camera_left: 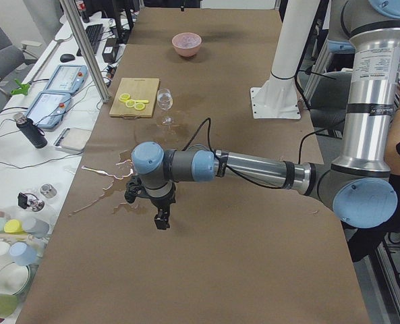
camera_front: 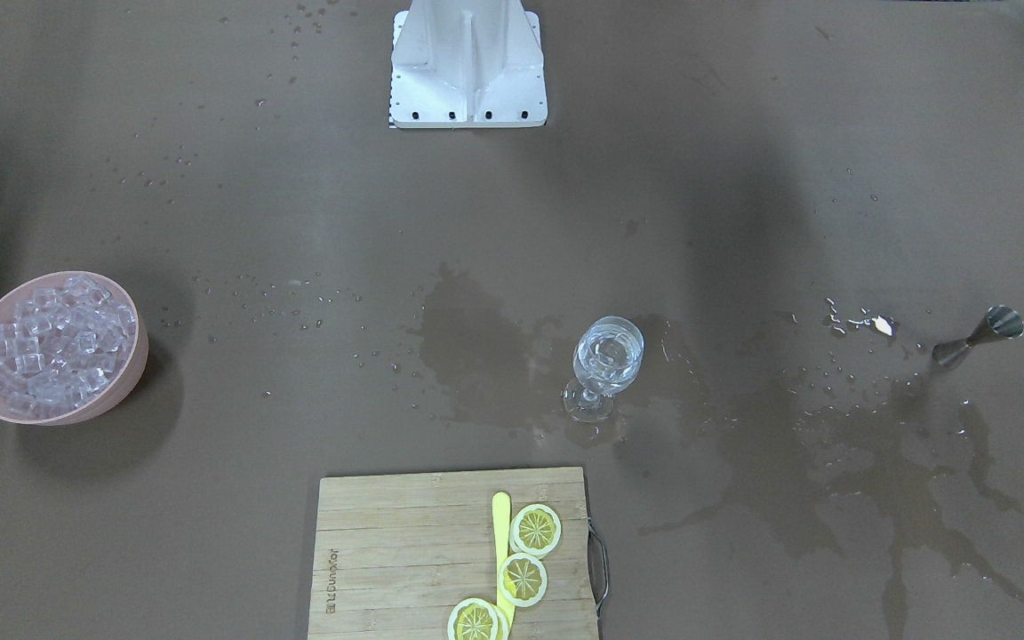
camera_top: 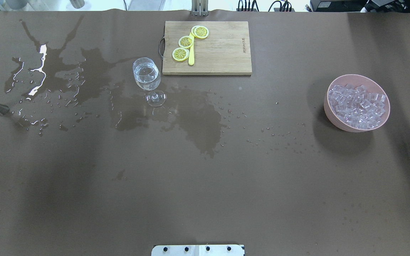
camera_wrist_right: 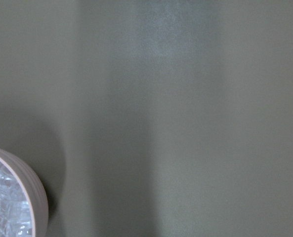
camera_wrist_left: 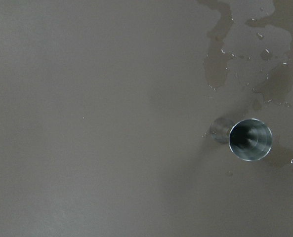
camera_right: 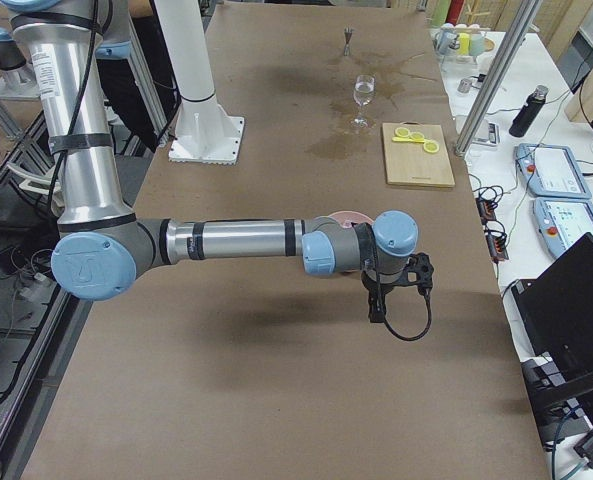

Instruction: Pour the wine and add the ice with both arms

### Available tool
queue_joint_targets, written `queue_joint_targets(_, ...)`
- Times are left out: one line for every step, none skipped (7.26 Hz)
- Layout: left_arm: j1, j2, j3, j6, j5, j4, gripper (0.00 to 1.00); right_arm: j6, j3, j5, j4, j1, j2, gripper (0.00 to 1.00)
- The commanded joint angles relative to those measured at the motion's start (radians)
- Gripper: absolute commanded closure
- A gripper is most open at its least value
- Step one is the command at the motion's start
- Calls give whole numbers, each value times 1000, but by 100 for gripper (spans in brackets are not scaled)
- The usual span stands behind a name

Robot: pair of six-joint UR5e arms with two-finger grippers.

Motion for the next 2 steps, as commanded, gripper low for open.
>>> queue_joint_targets(-11, 1, 12, 19, -27, -1, 3, -5, -3, 6, -7, -3, 2, 0)
queue_joint_targets(-11, -4, 17, 19, -76, -4, 3, -5, -3, 6, -7, -5, 2, 0)
